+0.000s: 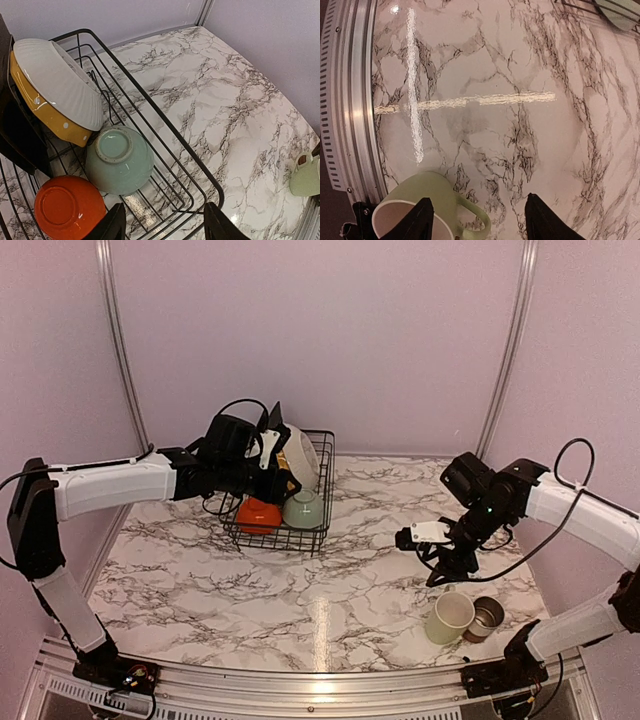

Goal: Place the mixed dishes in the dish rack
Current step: Grab the cup at the corner of the board.

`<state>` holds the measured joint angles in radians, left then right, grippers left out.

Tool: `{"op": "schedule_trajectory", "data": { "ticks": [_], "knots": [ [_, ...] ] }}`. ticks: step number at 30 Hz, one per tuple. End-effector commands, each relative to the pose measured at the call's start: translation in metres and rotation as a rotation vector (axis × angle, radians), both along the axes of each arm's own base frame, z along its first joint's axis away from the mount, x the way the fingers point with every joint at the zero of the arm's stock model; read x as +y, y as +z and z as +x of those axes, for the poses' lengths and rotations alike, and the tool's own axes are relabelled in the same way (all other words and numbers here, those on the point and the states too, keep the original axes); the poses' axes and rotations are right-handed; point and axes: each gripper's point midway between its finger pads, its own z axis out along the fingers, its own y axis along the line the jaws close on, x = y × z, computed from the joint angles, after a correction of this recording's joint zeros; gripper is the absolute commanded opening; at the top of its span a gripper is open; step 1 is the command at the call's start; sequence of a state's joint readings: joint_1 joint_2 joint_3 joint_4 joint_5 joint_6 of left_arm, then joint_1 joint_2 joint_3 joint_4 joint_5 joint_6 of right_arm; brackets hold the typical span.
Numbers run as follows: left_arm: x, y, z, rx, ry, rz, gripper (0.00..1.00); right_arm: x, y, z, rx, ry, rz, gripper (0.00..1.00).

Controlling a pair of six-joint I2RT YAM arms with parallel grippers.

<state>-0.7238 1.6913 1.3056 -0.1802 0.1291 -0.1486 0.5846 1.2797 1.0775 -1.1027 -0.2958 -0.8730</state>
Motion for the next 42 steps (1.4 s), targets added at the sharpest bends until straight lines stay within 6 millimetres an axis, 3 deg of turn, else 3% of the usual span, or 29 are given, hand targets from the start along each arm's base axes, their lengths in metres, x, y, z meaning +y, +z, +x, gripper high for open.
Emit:
{"op": "schedule_trajectory", "data": {
  "ticks": [1,16,24,30,42],
  "knots": [
    [0.000,0.003,0.005,-0.007,0.009,0.022,0.55,-0.011,0.000,-0.013,0.033,-0.010,0.007,0.61],
    [0.000,0.002,0.009,0.001,0.027,0.036,0.55,-0.042,-0.030,-0.036,0.069,0.009,-0.103,0.64],
    [0.000,-0.002,0.008,0.005,0.025,0.038,0.55,-0.026,-0.028,-0.017,-0.055,0.024,-0.077,0.59],
    [0.005,-0.001,0.004,0.001,0.028,0.036,0.55,-0.014,-0.039,-0.019,-0.019,0.056,-0.093,0.52],
    [0.014,-0.007,0.000,-0.010,0.044,0.059,0.55,0.000,-0.038,-0.023,0.055,0.114,-0.094,0.33]
  ]
}}
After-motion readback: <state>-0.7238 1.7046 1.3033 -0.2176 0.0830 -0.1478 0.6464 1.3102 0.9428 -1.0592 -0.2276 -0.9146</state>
